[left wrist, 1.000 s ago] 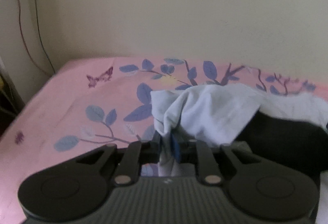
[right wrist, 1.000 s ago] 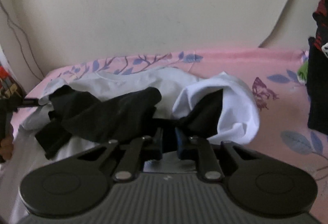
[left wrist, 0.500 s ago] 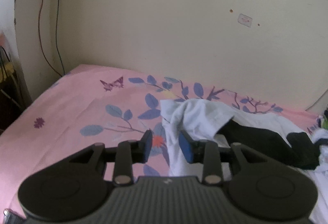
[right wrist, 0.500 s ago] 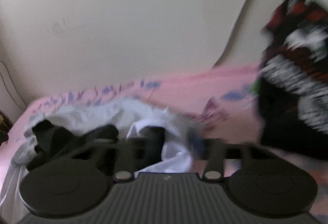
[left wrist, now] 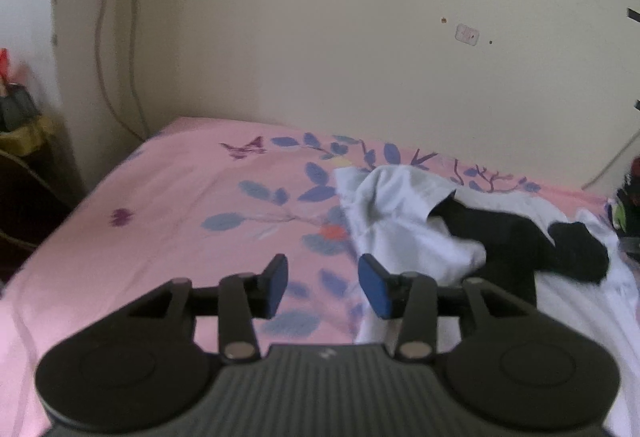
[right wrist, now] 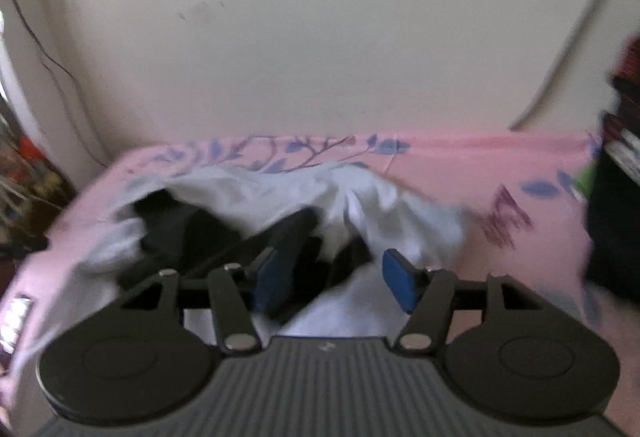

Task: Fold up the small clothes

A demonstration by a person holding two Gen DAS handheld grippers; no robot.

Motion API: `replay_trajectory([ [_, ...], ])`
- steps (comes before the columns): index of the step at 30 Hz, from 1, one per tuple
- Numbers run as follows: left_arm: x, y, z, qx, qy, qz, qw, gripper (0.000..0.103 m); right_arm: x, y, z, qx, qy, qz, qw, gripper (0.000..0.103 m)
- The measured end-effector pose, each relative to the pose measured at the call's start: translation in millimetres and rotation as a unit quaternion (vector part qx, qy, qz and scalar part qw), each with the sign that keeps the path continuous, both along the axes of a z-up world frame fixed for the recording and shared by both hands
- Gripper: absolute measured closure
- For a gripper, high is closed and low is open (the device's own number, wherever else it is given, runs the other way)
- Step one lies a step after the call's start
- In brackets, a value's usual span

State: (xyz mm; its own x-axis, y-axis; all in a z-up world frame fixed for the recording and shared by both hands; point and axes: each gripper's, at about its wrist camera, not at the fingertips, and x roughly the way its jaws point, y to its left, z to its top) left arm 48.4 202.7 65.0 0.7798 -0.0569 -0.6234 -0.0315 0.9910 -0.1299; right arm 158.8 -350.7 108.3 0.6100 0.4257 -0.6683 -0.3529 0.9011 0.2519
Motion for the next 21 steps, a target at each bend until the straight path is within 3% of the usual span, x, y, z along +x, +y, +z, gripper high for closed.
replay_trajectory([
  [4, -55, 25, 10, 0.012, -0.002, 0.005, 0.9999, 0.06, -80, -35, 1, 0.043, 0.026, -0.007, 0.999, 0.047],
  [8, -106, 41, 16, 0.005, -0.005, 0.012, 0.9999, 0.056, -146, -59, -8, 0.069, 0.046, -0.024, 0.996, 0.063],
  [11, -142, 43, 14, -0.007, 0.002, 0.008, 0.9999, 0.055, -189, -65, -20, 0.068, 0.056, -0.028, 0.996, 0.068],
  [21, -234, 19, -17, -0.051, 0.048, -0.046, 0.9965, 0.05, -294, -69, -37, 0.094, 0.07, -0.02, 0.993, 0.069],
])
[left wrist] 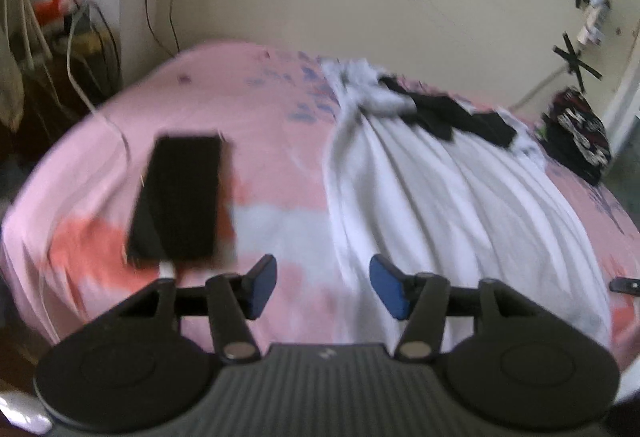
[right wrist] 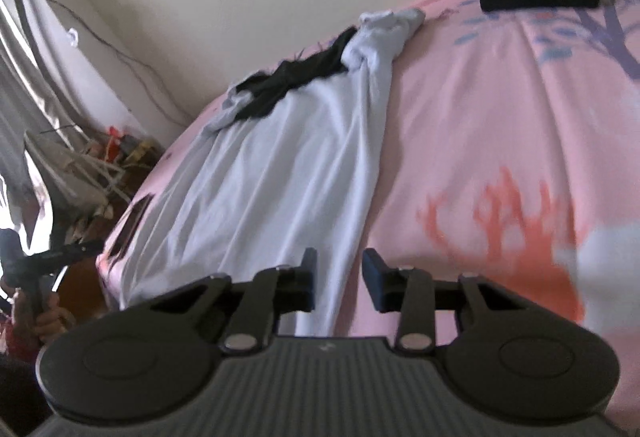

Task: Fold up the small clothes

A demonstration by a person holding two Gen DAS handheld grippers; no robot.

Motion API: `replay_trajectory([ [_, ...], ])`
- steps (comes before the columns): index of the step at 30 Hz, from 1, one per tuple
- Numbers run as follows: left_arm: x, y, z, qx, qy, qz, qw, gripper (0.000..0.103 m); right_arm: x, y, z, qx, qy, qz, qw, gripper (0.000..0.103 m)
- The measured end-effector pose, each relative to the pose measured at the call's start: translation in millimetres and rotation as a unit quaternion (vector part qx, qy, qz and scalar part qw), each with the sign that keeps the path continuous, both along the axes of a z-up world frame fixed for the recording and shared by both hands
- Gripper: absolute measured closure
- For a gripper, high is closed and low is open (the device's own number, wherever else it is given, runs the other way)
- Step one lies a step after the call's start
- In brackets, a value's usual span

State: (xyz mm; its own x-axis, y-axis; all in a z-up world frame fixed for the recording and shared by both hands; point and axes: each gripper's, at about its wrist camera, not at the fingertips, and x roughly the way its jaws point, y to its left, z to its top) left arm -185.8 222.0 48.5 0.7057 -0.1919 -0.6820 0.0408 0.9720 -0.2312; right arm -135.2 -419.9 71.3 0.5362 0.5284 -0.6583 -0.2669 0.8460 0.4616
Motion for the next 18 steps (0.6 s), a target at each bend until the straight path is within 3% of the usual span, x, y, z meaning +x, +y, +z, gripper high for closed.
replay_trajectory([
  [5, -24, 0, -22, -0.05, 0.031, -0.003, 0.9983, 0.046, -33, -9, -5, 0.044, 0.034, 0.015, 0.998, 0.069],
  [10, -25, -5, -39, -0.1, 0.047, -0.008, 0.9938, 0.04, -46, -9, -20, 0.047, 0.069, 0.048, 0.995, 0.064],
  [14, -17, -12, -55, -0.096, 0.074, -0.007, 0.9926, 0.04, -38, 6, -33, 0.07, 0.091, 0.053, 0.992, 0.056],
  [15, -16, -12, -58, -0.094, 0.079, -0.004, 0.9924, 0.047, -36, 11, -37, 0.076, 0.098, 0.054, 0.991, 0.055],
  [16, -15, -11, -60, -0.1, 0.083, -0.003, 0.9915, 0.071, -36, 15, -39, 0.079, 0.102, 0.053, 0.99, 0.056],
  [18, -12, -11, -61, -0.122, 0.093, -0.004, 0.9882, 0.097, -31, 21, -40, 0.085, 0.103, 0.06, 0.989, 0.069],
])
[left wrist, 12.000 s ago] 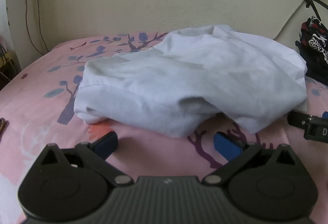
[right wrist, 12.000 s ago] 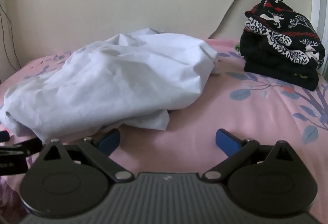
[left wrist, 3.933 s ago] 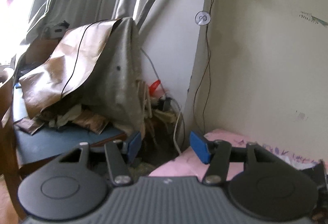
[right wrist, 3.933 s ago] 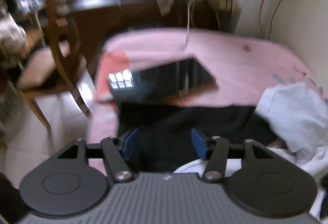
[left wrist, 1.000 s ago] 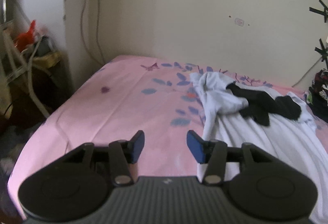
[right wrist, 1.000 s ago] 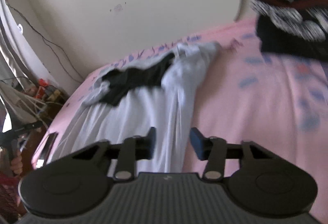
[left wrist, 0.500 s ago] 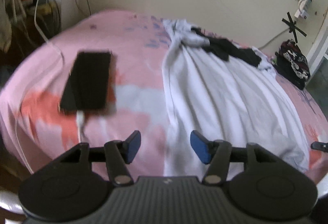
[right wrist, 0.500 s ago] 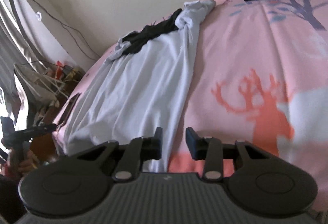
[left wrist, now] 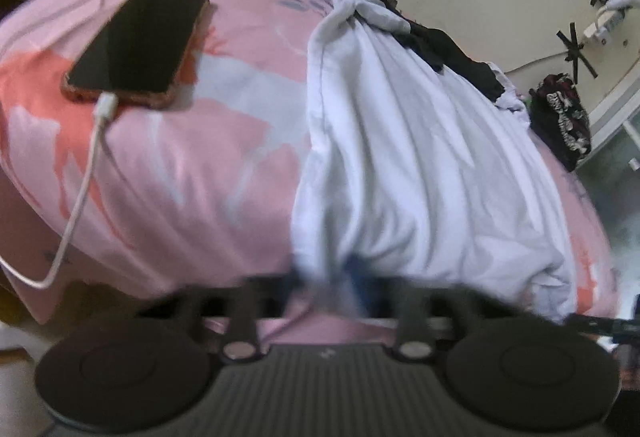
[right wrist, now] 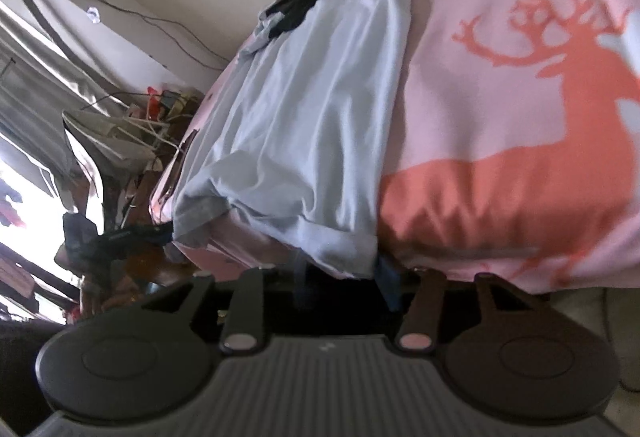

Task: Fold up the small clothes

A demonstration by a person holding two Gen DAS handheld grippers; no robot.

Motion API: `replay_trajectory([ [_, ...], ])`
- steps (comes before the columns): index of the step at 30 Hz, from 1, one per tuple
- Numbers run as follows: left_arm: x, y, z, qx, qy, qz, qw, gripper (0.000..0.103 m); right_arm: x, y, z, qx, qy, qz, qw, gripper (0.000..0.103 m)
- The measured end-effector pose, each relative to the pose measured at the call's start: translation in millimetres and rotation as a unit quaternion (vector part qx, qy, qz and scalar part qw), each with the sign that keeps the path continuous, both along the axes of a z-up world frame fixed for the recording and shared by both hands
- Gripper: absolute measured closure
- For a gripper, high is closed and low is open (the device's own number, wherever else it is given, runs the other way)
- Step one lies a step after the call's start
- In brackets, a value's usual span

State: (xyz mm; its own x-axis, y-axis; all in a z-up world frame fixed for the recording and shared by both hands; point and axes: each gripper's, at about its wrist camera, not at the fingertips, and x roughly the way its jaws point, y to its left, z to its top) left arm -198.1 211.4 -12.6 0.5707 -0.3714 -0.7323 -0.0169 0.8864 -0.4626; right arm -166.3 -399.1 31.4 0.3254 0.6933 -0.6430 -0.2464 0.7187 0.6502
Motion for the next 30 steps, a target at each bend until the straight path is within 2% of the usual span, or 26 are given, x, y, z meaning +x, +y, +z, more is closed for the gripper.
replay_trajectory([
  [1, -2, 2, 3, -0.003, -0.003, 0.003, 1.0, 0.097, 0, 1, 4, 0.004, -0.007, 0.006, 1.0, 0.088],
  [4, -21, 17, 28, -0.018, -0.036, 0.009, 0.9992, 0.097, -4, -14, 26, 0.018, -0.047, 0.023, 0.998, 0.09],
  [7, -38, 41, 60, -0.042, -0.081, 0.036, 0.9952, 0.097, -10, -25, 54, 0.037, -0.09, 0.025, 0.995, 0.09],
  [11, -26, 56, 89, -0.073, -0.122, 0.06, 0.9881, 0.097, 10, -35, 81, 0.058, -0.129, 0.011, 0.99, 0.092],
  [14, 3, 57, 110, -0.075, -0.148, 0.064, 0.9842, 0.097, 36, -32, 97, 0.055, -0.16, 0.007, 0.986, 0.093],
  [18, 63, 44, 131, -0.057, -0.155, 0.059, 0.9845, 0.097, 93, -26, 113, 0.038, -0.184, -0.011, 0.982, 0.093],
  [21, 124, 39, 143, -0.045, -0.15, 0.056, 0.9861, 0.096, 151, -24, 116, 0.037, -0.177, -0.045, 0.982, 0.093],
  [23, 171, 35, 145, -0.043, -0.146, 0.06, 0.9866, 0.092, 195, -16, 114, 0.017, -0.18, -0.081, 0.98, 0.092],
  [24, 193, 30, 144, -0.035, -0.14, 0.067, 0.9872, 0.074, 215, -9, 110, -0.01, -0.187, -0.104, 0.977, 0.09],
  [25, 216, 24, 141, -0.016, -0.131, 0.078, 0.9882, 0.048, 233, -4, 104, -0.053, -0.191, -0.127, 0.972, 0.077],
  [26, 231, 20, 134, 0.008, -0.118, 0.097, 0.9883, 0.045, 246, 0, 97, -0.094, -0.183, -0.143, 0.968, 0.043],
  [27, 241, 15, 125, 0.024, -0.097, 0.11, 0.9889, 0.05, 256, 5, 89, -0.14, -0.171, -0.151, 0.963, 0.037],
  [28, 246, 12, 118, 0.026, -0.084, 0.102, 0.9909, 0.05, 259, 7, 85, -0.158, -0.166, -0.144, 0.963, 0.038],
  [30, 240, 7, 104, 0.024, -0.088, 0.068, 0.9935, 0.046, 246, 4, 84, -0.144, -0.181, -0.129, 0.964, 0.037],
])
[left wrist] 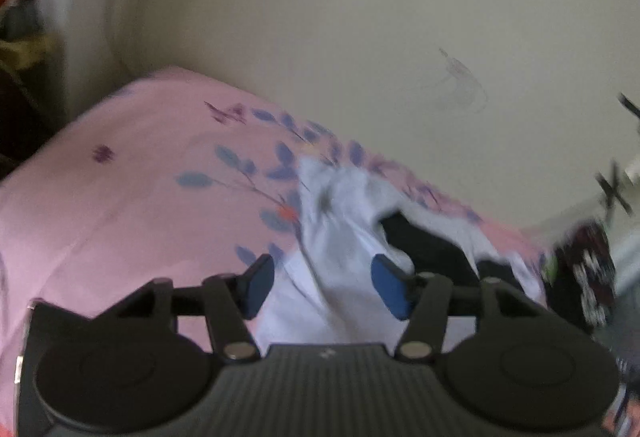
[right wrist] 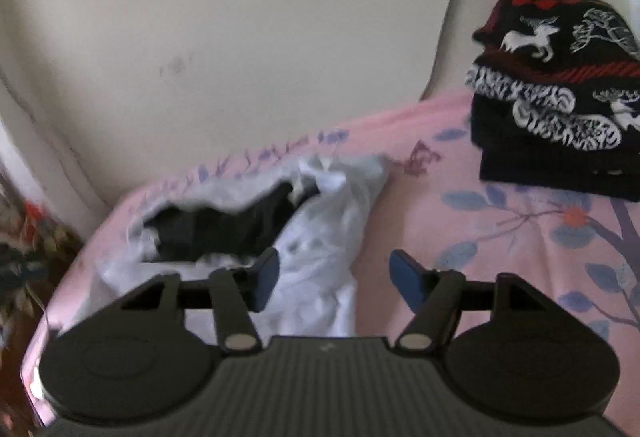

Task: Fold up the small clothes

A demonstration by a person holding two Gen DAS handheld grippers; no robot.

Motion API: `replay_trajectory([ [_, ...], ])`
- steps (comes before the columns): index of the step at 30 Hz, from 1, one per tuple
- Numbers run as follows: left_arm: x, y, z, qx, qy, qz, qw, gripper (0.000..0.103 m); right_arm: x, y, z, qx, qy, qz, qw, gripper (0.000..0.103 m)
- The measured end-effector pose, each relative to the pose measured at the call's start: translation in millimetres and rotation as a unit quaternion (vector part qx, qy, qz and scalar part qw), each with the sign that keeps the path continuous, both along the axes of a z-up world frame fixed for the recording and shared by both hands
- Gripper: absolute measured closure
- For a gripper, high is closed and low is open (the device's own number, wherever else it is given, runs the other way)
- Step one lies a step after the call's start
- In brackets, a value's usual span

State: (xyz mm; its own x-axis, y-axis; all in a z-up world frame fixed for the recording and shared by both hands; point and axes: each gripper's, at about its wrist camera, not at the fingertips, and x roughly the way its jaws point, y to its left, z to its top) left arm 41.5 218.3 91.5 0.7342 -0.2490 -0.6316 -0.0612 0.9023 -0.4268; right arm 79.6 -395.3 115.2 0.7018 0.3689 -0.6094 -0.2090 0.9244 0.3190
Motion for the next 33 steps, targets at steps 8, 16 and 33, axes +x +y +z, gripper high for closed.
replay_trajectory([
  [8, -24, -15, -43, 0.068, 0.018, -0.016, 0.9974, 0.036, -24, 120, -8, -0.027, -0.019, 0.222, 0.974, 0.047],
  [16, -39, -14, -55, 0.099, 0.019, -0.026, 0.9945, 0.063, 0, 242, -68, -0.118, 0.025, 0.383, 0.916, 0.06],
  [33, -57, 17, -58, 0.051, 0.037, -0.005, 0.998, 0.04, -1, 31, -30, 0.038, 0.045, 0.086, 0.995, 0.046],
])
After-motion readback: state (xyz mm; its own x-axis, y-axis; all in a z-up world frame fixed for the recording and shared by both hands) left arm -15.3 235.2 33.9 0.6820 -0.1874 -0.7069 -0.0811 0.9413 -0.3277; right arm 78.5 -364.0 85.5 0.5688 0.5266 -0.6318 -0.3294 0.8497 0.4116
